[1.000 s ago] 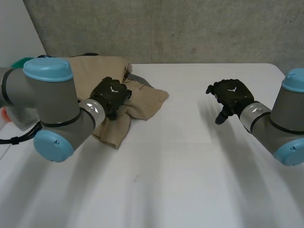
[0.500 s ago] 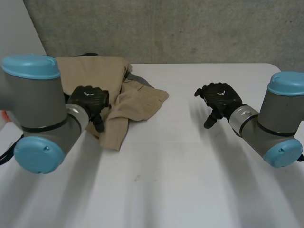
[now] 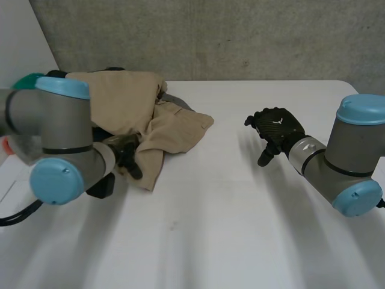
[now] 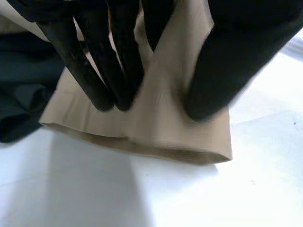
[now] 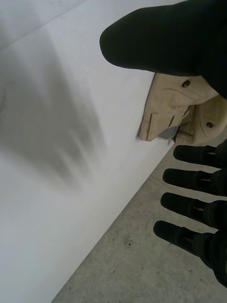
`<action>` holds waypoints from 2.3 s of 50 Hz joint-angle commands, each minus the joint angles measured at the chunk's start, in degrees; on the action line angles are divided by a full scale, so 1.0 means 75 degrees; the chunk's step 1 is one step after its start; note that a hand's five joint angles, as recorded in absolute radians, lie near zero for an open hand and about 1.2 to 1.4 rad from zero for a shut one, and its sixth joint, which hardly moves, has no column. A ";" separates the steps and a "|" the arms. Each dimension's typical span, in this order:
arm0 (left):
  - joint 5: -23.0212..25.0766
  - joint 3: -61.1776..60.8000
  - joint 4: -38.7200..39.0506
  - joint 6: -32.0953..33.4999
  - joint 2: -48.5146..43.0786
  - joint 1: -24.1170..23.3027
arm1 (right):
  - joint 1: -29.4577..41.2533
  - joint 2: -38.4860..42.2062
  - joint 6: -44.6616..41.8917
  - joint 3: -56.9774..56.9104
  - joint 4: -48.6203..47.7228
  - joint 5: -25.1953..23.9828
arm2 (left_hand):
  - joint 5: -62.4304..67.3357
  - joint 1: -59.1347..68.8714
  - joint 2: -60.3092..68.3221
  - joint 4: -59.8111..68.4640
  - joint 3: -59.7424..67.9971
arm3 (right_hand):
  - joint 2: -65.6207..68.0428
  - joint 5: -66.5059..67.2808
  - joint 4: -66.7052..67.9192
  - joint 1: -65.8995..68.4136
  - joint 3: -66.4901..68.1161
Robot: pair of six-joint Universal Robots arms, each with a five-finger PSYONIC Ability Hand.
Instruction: Fold the laundry.
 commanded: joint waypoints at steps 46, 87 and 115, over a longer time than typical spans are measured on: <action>-0.0692 0.1640 -0.2720 0.3309 0.3259 -0.0608 | 0.1864 0.2989 0.3147 -0.4343 0.1084 0.0825 | 0.2898 0.2459 0.2741 0.2861 0.2885 | -0.0896 -0.0511 -0.0715 -0.0833 -0.0807; -0.0248 0.1897 -0.2708 0.3074 0.4466 0.0177 | 0.0107 -0.1146 0.1450 -0.2150 0.0511 0.0721 | 0.2898 0.2459 0.2741 0.2861 0.2885 | 0.7630 0.8014 0.7811 0.7693 0.7719; 0.0245 0.3361 -0.2673 0.2946 0.4817 -0.0033 | -0.0984 -0.3164 0.0042 -0.3028 0.3335 -0.0183 | 0.2898 0.2459 0.2741 0.2861 0.2885 | 0.7630 0.8014 0.7811 0.7693 0.7719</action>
